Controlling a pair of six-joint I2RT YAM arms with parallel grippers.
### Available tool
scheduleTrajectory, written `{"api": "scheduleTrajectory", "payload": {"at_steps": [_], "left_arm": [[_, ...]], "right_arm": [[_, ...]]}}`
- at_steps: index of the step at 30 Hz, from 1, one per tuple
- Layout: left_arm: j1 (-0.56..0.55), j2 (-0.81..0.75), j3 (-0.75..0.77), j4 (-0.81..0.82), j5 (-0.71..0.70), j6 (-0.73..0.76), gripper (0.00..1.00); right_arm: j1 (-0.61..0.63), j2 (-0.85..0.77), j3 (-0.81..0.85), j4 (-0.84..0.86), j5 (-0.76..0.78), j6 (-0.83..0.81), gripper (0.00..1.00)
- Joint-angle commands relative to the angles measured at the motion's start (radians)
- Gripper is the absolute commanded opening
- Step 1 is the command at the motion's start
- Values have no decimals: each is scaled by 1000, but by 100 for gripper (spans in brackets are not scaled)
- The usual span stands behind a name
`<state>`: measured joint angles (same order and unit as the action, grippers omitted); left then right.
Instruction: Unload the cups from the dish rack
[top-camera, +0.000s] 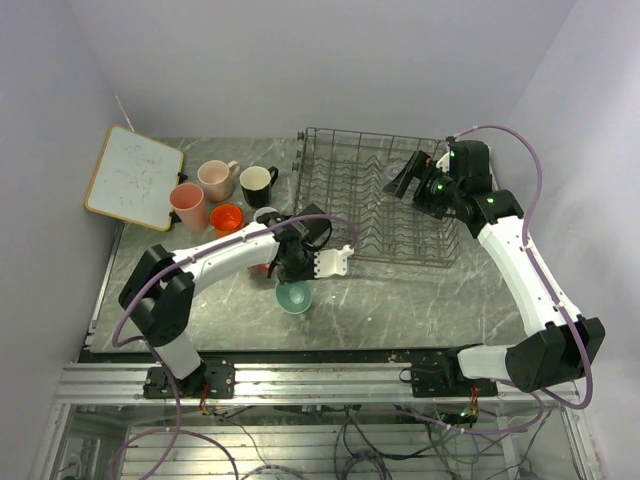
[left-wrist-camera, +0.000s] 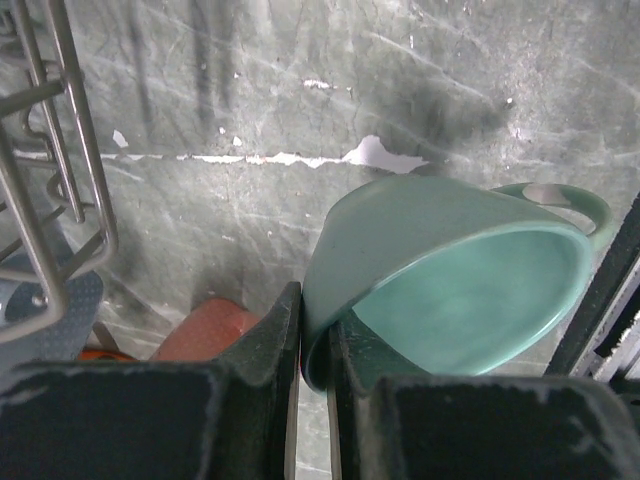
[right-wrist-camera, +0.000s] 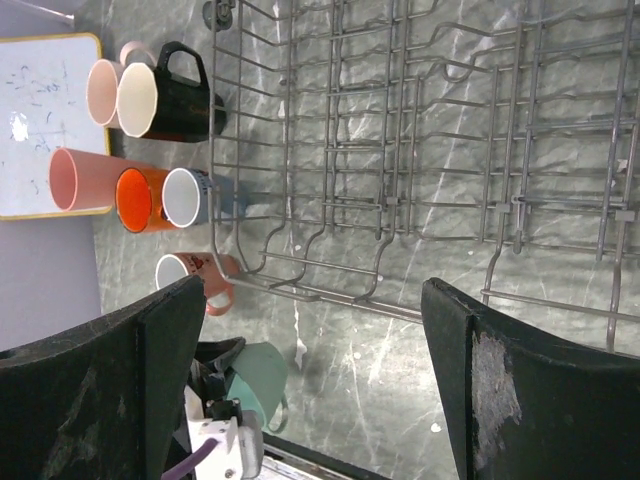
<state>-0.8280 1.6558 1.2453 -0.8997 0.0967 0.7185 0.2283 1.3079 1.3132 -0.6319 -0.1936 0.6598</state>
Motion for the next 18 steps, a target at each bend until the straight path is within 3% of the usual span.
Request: {"api": "scheduleTrajectory", "payload": {"at_steps": [1, 11, 13, 16, 18], "left_arm": [[-15, 35, -13, 58, 10, -11, 7], [-16, 89, -20, 70, 3, -8, 7], [-15, 89, -15, 75, -12, -16, 18], [-15, 70, -9, 87, -38, -20, 46], [-15, 48, -5, 88, -44, -16, 58]], "right_arm": [[-13, 3, -11, 9, 11, -16, 89], [-18, 7, -24, 27, 5, -15, 89], [-19, 10, -26, 27, 12, -18, 89], [-18, 16, -32, 28, 33, -27, 90], [-18, 24, -34, 29, 48, -32, 90]]}}
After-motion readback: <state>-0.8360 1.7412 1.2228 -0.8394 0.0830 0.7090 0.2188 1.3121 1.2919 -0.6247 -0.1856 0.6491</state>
